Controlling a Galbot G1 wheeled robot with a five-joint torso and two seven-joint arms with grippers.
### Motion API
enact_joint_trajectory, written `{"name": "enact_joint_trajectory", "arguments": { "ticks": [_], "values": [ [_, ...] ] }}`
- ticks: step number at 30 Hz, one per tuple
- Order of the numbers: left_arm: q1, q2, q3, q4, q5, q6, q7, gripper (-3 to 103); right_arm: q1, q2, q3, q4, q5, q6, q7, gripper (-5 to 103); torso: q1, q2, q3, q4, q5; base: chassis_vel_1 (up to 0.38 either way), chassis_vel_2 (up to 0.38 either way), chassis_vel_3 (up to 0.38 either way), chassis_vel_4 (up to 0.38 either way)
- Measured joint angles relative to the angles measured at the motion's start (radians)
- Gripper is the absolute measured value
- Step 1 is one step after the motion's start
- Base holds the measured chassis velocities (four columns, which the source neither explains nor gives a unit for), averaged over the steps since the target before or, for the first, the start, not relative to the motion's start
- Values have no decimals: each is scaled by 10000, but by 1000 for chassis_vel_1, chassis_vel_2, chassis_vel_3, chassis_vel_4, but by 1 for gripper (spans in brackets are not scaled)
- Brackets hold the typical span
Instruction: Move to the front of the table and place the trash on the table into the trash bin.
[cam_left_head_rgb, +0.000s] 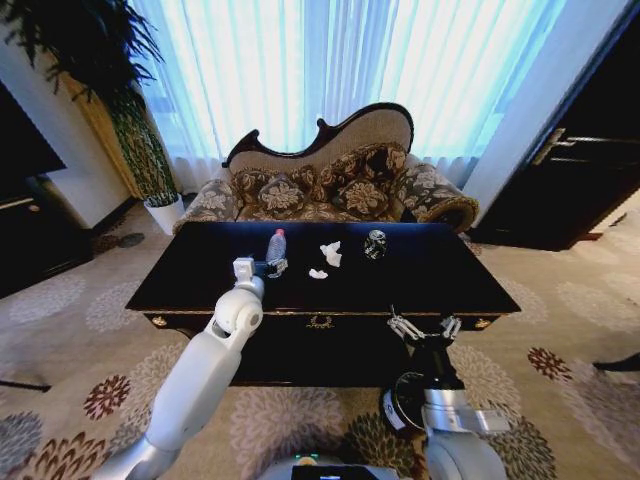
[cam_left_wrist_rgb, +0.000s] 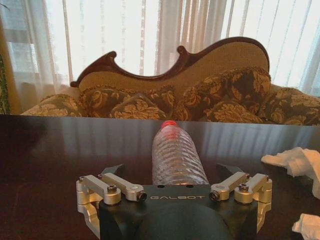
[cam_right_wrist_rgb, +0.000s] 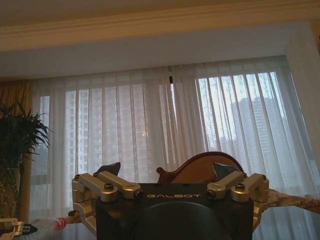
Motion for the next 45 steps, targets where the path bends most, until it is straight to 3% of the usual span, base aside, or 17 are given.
{"name": "enact_joint_trajectory", "arguments": {
  "ticks": [14,17,20,23,26,27,29,34,35,36,38,40,41,42,43,44,45],
  "values": [
    [-78,-671,431,770,302,-423,428,100,-73,-8,57,-74,24,167,-37,100,-1,0,0,-1,1,0,0,0,0],
    [127,-793,451,797,438,-579,523,88,-75,-19,60,-128,49,207,-40,100,-1,0,0,0,-1,0,0,0,0],
    [230,-803,412,744,463,-663,583,82,-52,-19,33,-145,46,208,-50,100,-1,0,0,0,-1,0,0,0,0],
    [504,-687,244,468,534,-812,744,66,20,-24,-29,-185,13,203,-100,100,0,0,0,-1,0,0,0,0,0],
    [678,-589,132,293,567,-853,809,60,40,-26,-62,-207,2,200,-123,100,-1,0,0,1,-1,0,0,0,0],
    [859,-497,-7,134,646,-935,907,53,49,-27,-85,-224,-4,199,-135,100,-1,1,-1,1,-1,0,0,0,0],
    [986,-431,-104,43,711,-1003,989,53,52,-29,-95,-230,-5,198,-140,100,-1,0,0,0,-1,0,0,0,0],
    [1649,-127,-524,-537,977,-1369,1419,40,62,-76,-94,-233,37,198,-148,100,0,0,0,0,-1,0,0,0,0],
    [1951,-2,-690,-788,1279,-1760,1836,38,74,-119,-91,-244,237,199,-182,100,-1,0,0,0,-2,0,0,0,0],
    [1951,-2,-690,-788,1279,-1760,1836,38,74,-119,-91,-244,237,199,-182,100,-1,0,0,0,-2,0,0,0,0],
    [2295,182,-931,-1055,1821,-2424,2732,38,80,-211,-119,-262,753,204,-301,100,-1,1,0,2,-3,0,0,0,0],
    [2875,562,-1386,-1440,2095,-3899,5270,38,47,-446,-237,-267,2417,267,-980,100,-1,0,-1,1,-4,0,0,0,0],
    [2875,562,-1386,-1440,2095,-3899,5270,38,47,-446,-237,-267,2417,267,-980,100,-1,0,-1,1,-4,0,0,0,0],
    [3074,715,-1605,-1543,1927,-4546,6395,38,11,-553,-312,-260,3192,356,-1539,100,-1,1,-1,0,-1,0,0,0,0],
    [3162,772,-1702,-1586,1826,-4839,6936,38,2,-581,-345,-248,3464,406,-1758,100,-1,1,-1,1,0,0,0,0,0],
    [3305,851,-1865,-1644,1623,-5335,7878,38,-18,-641,-431,-193,4167,527,-2274,100,-1,0,-1,2,-1,0,0,0,0],
    [3553,950,-2153,-1701,1187,-6152,9257,38,-65,-672,-610,4,5352,604,-2894,100,-1,1,-1,1,-1,0,0,0,0]
  ]
}}
